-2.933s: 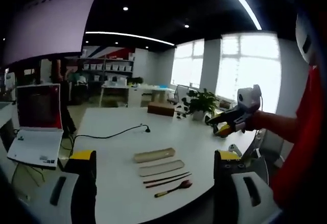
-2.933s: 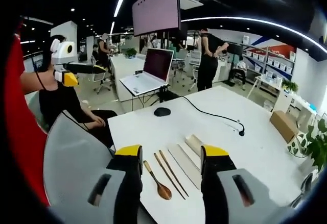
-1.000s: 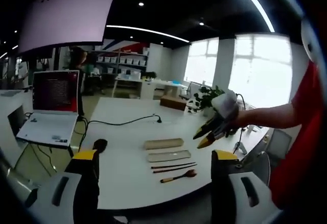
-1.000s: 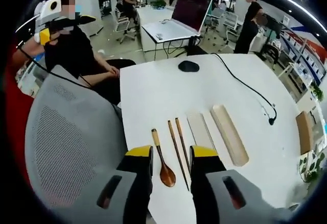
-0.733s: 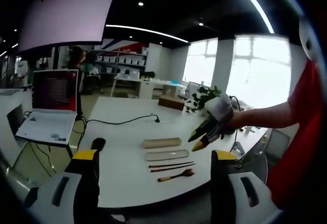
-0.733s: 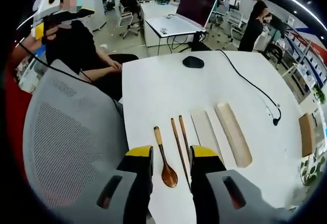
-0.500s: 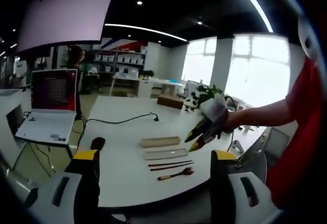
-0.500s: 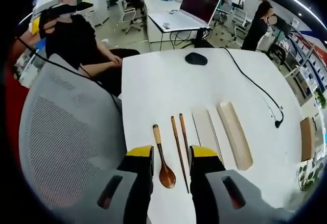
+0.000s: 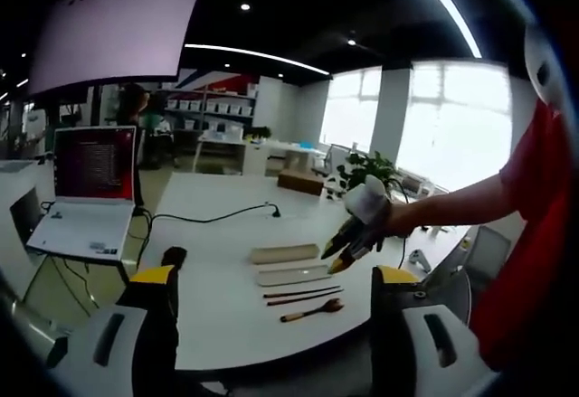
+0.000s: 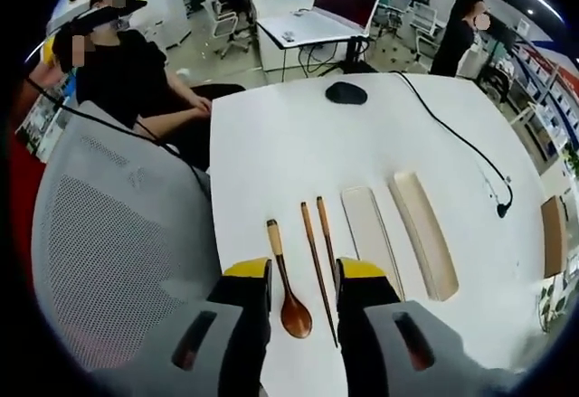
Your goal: Arrange the utensils inside the cutlery case until each visible utensil rests in its matching compartment.
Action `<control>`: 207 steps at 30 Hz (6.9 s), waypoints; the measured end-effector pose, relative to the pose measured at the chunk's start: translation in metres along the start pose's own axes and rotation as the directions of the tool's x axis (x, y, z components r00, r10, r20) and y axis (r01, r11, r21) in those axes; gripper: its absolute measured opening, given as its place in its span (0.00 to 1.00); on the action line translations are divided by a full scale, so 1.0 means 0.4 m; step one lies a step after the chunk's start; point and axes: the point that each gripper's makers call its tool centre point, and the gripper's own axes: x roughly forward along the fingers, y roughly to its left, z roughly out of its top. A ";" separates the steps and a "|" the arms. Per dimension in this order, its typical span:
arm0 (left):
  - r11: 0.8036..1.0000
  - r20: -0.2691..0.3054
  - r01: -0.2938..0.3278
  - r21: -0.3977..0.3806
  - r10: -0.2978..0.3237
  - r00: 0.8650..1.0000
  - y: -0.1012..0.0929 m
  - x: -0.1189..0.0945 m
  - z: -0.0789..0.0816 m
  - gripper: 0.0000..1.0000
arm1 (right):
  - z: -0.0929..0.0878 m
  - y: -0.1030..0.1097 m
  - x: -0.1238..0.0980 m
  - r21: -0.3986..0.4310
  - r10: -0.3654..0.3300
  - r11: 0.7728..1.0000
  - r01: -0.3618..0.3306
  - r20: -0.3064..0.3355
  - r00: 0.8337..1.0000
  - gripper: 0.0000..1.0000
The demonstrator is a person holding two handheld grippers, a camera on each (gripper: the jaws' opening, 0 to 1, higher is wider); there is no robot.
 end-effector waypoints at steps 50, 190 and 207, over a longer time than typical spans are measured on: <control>0.998 -0.070 -0.055 -0.033 0.053 0.996 0.044 0.029 -0.067 0.91 | -0.098 -0.061 0.233 -0.095 -0.006 0.995 -0.008 -0.139 0.990 0.15; 1.000 -0.105 0.004 0.003 -0.004 0.995 -0.056 0.039 -0.087 0.84 | -0.012 -0.136 0.061 -0.217 -0.043 0.976 0.010 -0.145 0.989 0.00; 1.000 -0.119 0.020 0.001 -0.020 0.993 -0.043 0.067 -0.080 0.84 | 0.011 -0.233 0.038 -0.199 -0.059 0.980 0.027 -0.159 0.985 0.00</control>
